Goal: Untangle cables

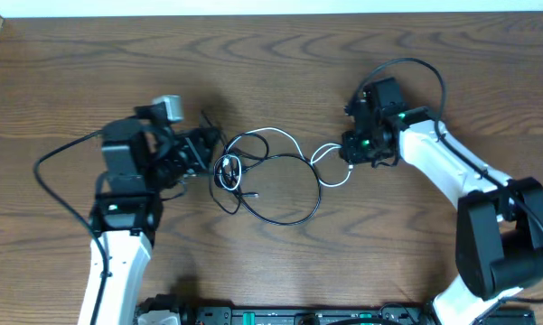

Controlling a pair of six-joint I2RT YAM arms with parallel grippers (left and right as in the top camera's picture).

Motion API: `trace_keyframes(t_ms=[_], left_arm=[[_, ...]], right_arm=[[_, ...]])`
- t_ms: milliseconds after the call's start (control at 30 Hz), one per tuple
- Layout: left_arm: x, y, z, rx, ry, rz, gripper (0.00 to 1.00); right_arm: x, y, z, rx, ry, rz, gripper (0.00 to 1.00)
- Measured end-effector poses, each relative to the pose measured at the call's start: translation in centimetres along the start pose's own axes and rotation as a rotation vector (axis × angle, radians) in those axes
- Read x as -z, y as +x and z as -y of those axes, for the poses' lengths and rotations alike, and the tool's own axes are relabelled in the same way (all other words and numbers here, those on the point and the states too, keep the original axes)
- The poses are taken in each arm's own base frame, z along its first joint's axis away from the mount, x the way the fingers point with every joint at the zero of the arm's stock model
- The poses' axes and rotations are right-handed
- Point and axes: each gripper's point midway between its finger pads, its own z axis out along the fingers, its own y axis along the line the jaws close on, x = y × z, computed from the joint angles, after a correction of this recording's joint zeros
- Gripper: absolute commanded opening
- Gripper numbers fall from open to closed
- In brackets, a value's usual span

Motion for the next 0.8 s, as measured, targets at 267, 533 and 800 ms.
trace_keyframes(t_ms=[267,533,800], left_arm=[[-1.7,2.1,3.2,-0.086,0.035,-0.045,0.08],[-2.3,1.9,5.2,-0.143,0.073,-0.011,0.08],[-2.6,2.2,7.2,-0.144,0.134,-0.011,0.08]], right_arm=[[2.3,-0.2,-5.2,0.138,-0.079,0.057,0.35],[1.7,0.7,-9.8,0.209,-0.145,0.057,0.36],[1.5,1.0,-11.2,0.243,-0.159,0.058,0.36]])
